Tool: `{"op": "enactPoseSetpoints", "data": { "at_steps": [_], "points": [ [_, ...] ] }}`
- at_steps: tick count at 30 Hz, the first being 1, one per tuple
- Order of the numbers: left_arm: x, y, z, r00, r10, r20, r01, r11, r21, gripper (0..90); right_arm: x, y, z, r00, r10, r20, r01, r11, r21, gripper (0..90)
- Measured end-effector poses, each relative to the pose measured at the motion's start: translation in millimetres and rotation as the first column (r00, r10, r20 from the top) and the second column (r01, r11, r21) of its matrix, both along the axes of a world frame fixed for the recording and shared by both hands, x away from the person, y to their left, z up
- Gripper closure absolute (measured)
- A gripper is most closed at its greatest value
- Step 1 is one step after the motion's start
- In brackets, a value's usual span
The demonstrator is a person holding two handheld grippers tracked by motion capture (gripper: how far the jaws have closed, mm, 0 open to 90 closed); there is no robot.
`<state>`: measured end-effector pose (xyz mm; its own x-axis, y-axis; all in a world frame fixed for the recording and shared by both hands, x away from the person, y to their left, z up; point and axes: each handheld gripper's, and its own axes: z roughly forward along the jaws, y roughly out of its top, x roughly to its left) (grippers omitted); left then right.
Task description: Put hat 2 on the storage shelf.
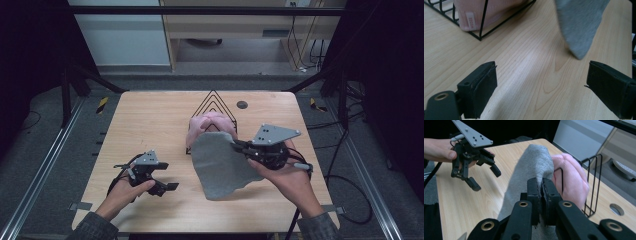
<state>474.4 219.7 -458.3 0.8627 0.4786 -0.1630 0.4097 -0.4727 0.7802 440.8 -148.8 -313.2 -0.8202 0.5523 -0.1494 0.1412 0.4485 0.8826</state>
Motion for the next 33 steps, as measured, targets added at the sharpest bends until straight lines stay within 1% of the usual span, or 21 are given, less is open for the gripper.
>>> {"op": "enactPoseSetpoints", "data": {
  "at_steps": [2,3,5,10,13,15,16,19,21,22,23,24,25,26,27,28,29,31,33],
  "points": [
    [-0.7,0.3,1.6,1.0000,-0.002,0.007,0.002,0.9999,-0.010,9.2,1.6,10.1,4.5,0.9999,0.013,0.006,-0.013,1.000,-0.008,86.2],
    [-0.7,0.4,2.0,0.9999,-0.003,0.010,0.003,0.9999,-0.011,9.2,1.6,10.1,4.5,0.9999,0.013,0.006,-0.013,1.000,-0.008,86.2],
    [-0.6,0.3,2.1,0.9999,-0.005,0.010,0.005,0.9999,-0.013,9.2,1.6,18.4,9.4,0.9993,0.035,0.016,-0.035,0.999,-0.003,86.1],
    [-1.2,0.3,3.8,0.9998,-0.005,0.018,0.005,0.9998,-0.020,9.2,1.5,27.7,16.8,0.9982,0.054,0.025,-0.054,0.998,-0.016,86.2],
    [-1.5,0.5,5.1,0.9997,-0.009,0.022,0.009,0.9996,-0.025,9.2,1.2,33.3,24.8,0.9973,0.064,0.035,-0.064,0.998,-0.022,86.2],
    [-1.6,1.0,5.9,0.9997,-0.006,0.022,0.006,0.9995,-0.032,9.2,1.9,37.7,33.2,0.9962,0.072,0.049,-0.070,0.997,-0.035,86.1],
    [-1.7,0.9,7.1,0.9998,0.000,0.022,0.000,0.9994,-0.035,9.2,1.9,37.7,33.2,0.9962,0.072,0.049,-0.070,0.997,-0.035,86.1],
    [-2.9,-1.5,14.5,0.9990,-0.013,0.043,0.014,0.9997,-0.022,9.2,4.1,41.3,40.1,0.9957,0.074,0.054,-0.073,0.997,-0.030,86.2],
    [-1.9,-3.1,21.1,0.9986,-0.015,0.050,0.017,0.9993,-0.034,9.2,5.9,43.3,43.7,0.9953,0.078,0.057,-0.077,0.997,-0.021,86.1],
    [1.3,-5.6,26.3,0.9988,-0.012,0.048,0.014,0.9989,-0.044,9.3,8.6,46.1,47.9,0.9949,0.083,0.057,-0.082,0.997,-0.009,86.1],
    [1.3,-5.6,26.3,0.9988,-0.012,0.048,0.014,0.9989,-0.044,9.5,8.6,46.1,47.9,0.9949,0.083,0.057,-0.082,0.997,-0.009,86.1],
    [4.8,-7.6,29.7,0.9996,0.001,0.029,0.001,0.9977,-0.068,9.5,10.3,48.1,49.8,0.9947,0.086,0.058,-0.085,0.996,-0.010,86.2],
    [8.3,-10.5,34.4,0.9998,0.010,0.017,-0.009,0.9968,-0.079,10.2,12.5,50.5,51.2,0.9943,0.089,0.058,-0.089,0.996,-0.012,86.1],
    [11.6,-13.6,40.0,0.9995,0.006,0.030,-0.004,0.9977,-0.067,10.3,15.1,53.0,52.5,0.9944,0.090,0.056,-0.089,0.996,-0.015,86.1],
    [17.8,-18.6,50.1,0.9980,0.009,0.062,-0.006,0.9990,-0.044,10.3,20.6,57.3,54.7,0.9945,0.090,0.054,-0.089,0.996,-0.017,86.1],
    [17.8,-18.6,50.1,0.9980,0.009,0.062,-0.006,0.9990,-0.044,10.3,20.6,57.3,54.7,0.9945,0.090,0.054,-0.089,0.996,-0.017,86.1],
    [21.5,-19.4,54.7,0.9979,0.009,0.064,-0.006,0.9984,-0.056,10.4,25.0,60.3,57.6,0.9950,0.087,0.049,-0.087,0.996,-0.008,86.1],
    [26.4,-19.1,59.1,0.9982,0.014,0.058,-0.010,0.9969,-0.078,10.5,26.4,61.0,58.7,0.9950,0.087,0.048,-0.087,0.996,-0.006,86.1],
    [30.0,-18.7,63.3,0.9977,0.019,0.064,-0.014,0.9967,-0.080,10.8,30.4,62.8,62.2,0.9952,0.085,0.048,-0.085,0.996,-0.003,86.1]
  ]
}}
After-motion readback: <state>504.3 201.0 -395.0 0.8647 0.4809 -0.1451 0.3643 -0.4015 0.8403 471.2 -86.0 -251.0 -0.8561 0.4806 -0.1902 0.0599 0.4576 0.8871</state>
